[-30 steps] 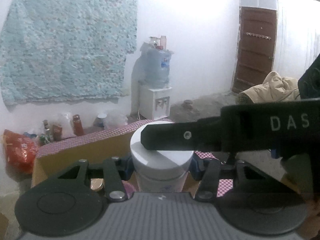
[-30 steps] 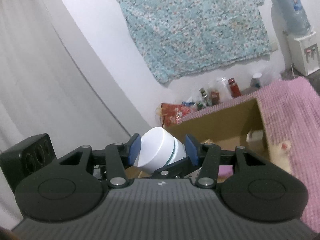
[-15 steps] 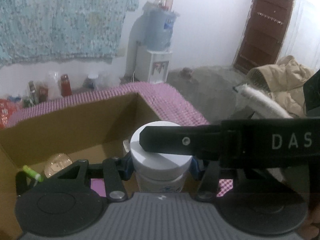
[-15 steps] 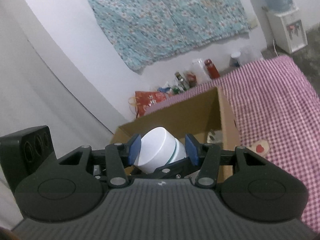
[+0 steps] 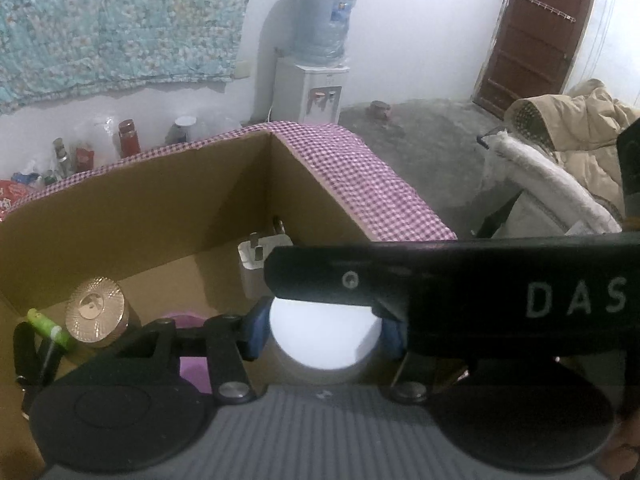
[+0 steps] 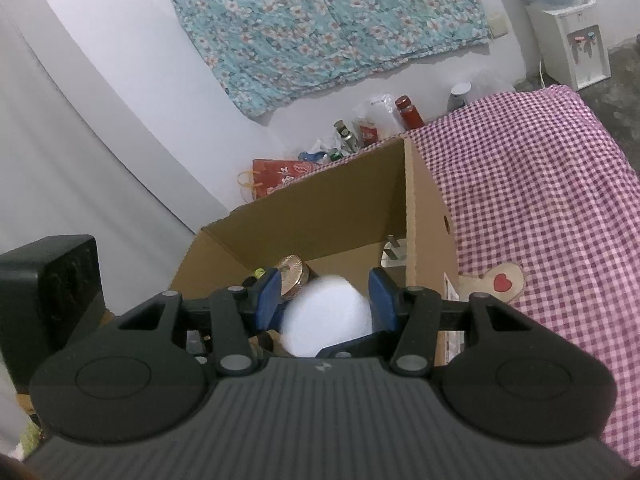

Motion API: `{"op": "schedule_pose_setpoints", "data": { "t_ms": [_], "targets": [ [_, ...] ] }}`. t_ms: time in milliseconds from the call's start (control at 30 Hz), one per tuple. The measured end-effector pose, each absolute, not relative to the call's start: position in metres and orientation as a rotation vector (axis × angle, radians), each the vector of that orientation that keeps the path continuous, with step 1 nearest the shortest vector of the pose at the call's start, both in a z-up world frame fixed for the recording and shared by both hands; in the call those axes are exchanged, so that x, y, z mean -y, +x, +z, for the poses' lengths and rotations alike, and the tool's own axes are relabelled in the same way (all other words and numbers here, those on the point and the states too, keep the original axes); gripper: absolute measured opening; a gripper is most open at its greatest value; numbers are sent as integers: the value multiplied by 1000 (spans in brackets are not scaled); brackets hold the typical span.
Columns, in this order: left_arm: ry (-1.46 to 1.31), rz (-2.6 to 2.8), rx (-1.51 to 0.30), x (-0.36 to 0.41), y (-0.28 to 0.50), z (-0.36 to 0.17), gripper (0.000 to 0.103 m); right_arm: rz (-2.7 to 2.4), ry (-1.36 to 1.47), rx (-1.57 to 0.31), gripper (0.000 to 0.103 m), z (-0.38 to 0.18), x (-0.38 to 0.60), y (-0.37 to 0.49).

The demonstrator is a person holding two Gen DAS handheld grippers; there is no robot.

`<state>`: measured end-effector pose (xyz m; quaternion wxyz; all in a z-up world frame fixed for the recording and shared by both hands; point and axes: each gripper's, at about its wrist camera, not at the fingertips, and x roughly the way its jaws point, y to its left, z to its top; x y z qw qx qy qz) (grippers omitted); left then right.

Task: Organize rigid objects
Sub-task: 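Lower the white jar into the box and open the right tool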

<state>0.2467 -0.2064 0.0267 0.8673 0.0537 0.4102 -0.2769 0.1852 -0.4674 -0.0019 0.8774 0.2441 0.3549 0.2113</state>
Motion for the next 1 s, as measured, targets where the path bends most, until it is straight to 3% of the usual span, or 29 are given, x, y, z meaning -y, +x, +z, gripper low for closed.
{"op": "schedule_pose_setpoints", "data": {
  "t_ms": [200,367,500,700,800,1000],
  "targets": [
    [119,-572,-848,210,242,30,60,431,534,-725,51,1,477,177],
    [103,-554,-808,202,230,44,78,429,563,-675,57,13,488,164],
    [76,-551,-748,185,212,66,82,424,569,-618,69,35,495,143],
    [22,-530,-653,151,170,100,98,411,523,-511,85,74,501,96],
    [29,-483,-620,135,149,112,102,380,454,-469,100,94,498,73],
    [73,-248,-602,112,120,113,103,302,253,-453,102,119,472,39]
  ]
}}
